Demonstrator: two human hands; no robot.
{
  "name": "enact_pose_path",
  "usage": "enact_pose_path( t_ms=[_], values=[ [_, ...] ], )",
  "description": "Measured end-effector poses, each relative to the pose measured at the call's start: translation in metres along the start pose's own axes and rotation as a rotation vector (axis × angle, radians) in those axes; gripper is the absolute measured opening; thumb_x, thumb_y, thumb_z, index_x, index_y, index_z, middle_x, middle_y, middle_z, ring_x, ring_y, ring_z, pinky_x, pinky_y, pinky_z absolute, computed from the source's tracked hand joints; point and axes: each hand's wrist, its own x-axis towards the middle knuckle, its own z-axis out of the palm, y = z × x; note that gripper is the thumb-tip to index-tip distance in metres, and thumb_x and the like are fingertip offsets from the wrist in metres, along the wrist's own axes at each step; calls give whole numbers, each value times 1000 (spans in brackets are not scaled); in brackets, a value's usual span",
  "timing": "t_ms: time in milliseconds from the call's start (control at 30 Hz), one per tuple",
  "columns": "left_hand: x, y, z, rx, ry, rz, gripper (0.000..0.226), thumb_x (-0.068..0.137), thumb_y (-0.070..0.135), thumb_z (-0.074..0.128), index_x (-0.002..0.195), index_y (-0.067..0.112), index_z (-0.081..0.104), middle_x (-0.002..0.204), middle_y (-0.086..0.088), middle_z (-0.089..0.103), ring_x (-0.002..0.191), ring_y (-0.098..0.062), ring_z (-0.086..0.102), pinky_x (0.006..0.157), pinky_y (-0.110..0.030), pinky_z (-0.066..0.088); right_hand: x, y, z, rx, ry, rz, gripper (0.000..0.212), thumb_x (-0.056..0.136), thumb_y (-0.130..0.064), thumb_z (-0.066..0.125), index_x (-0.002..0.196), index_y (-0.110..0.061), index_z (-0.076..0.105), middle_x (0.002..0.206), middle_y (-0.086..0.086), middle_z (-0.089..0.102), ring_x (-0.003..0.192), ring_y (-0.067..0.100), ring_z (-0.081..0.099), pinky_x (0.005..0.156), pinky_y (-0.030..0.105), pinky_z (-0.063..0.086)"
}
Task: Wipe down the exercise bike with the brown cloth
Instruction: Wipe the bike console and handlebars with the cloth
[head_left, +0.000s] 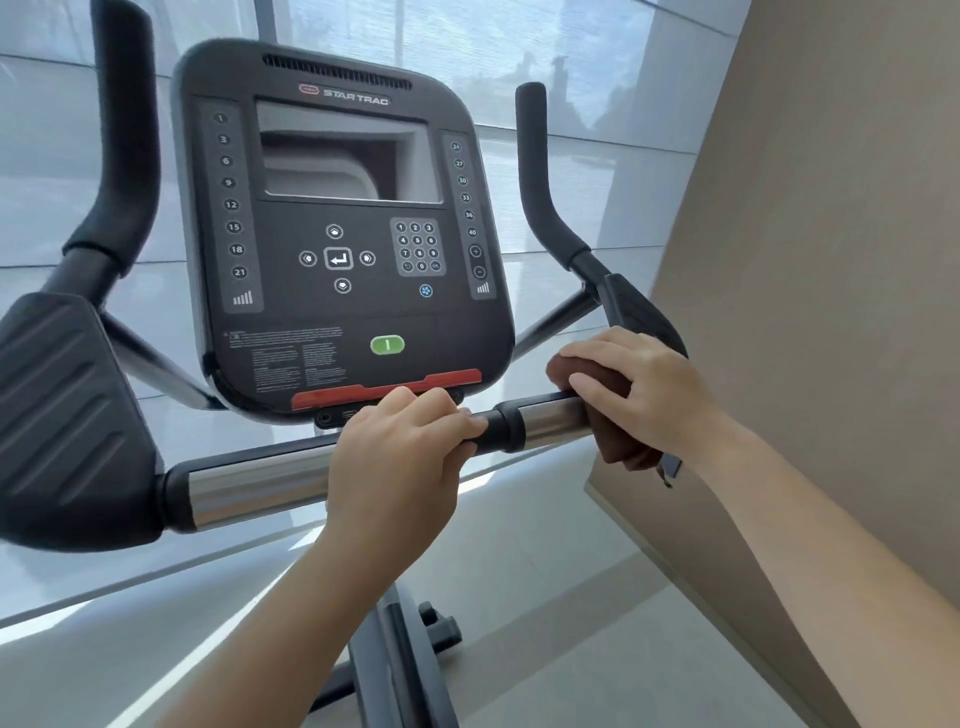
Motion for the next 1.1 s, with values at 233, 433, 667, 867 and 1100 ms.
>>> enact_pose_path(
  t_ms=[233, 433, 667, 867, 1100],
  values=[
    [-1, -5, 2, 18, 0, 51, 13, 76, 10, 71, 87, 16, 73, 73, 1, 66, 58, -27, 51, 47, -37, 45, 3, -49, 30, 101, 92, -159, 32, 84, -31, 50, 111, -22, 64, 102, -1, 65, 92, 21, 57, 81, 37, 48],
    [-1, -4, -1, 1, -48, 47, 24, 69, 6, 76, 90, 17, 74, 77, 3, 67, 61, -27, 51, 48, -39, 46, -17, 10, 30, 29, 456, -61, 33, 81, -20, 47, 106, -11, 68, 102, 7, 67, 89, 28, 58, 79, 46, 49],
    [1, -2, 1, 39, -15, 41, 20, 71, 13, 65, 88, 18, 74, 76, 4, 67, 60, -25, 51, 47, -34, 43, -30, -33, 114, 62, 977, -96, 28, 85, -20, 48, 109, -11, 60, 115, 15, 58, 105, 36, 53, 98, 42, 42],
    [3, 0, 0, 17, -9, -46, 22, 68, 20, 65, 89, 23, 74, 78, 8, 67, 63, -21, 53, 50, -27, 41, -24, -27, 137, 3, 1133, -235, 34, 86, -27, 47, 119, -18, 47, 116, 19, 48, 112, 36, 48, 101, 40, 40],
    [4, 4, 2, 32, -15, -112, 25, 68, 21, 63, 89, 27, 73, 77, 14, 63, 64, -17, 50, 53, -19, 34, -17, -12, 137, 131, 1288, 25, 36, 82, -17, 46, 118, -12, 47, 119, 21, 46, 112, 43, 45, 98, 48, 40]
  ],
)
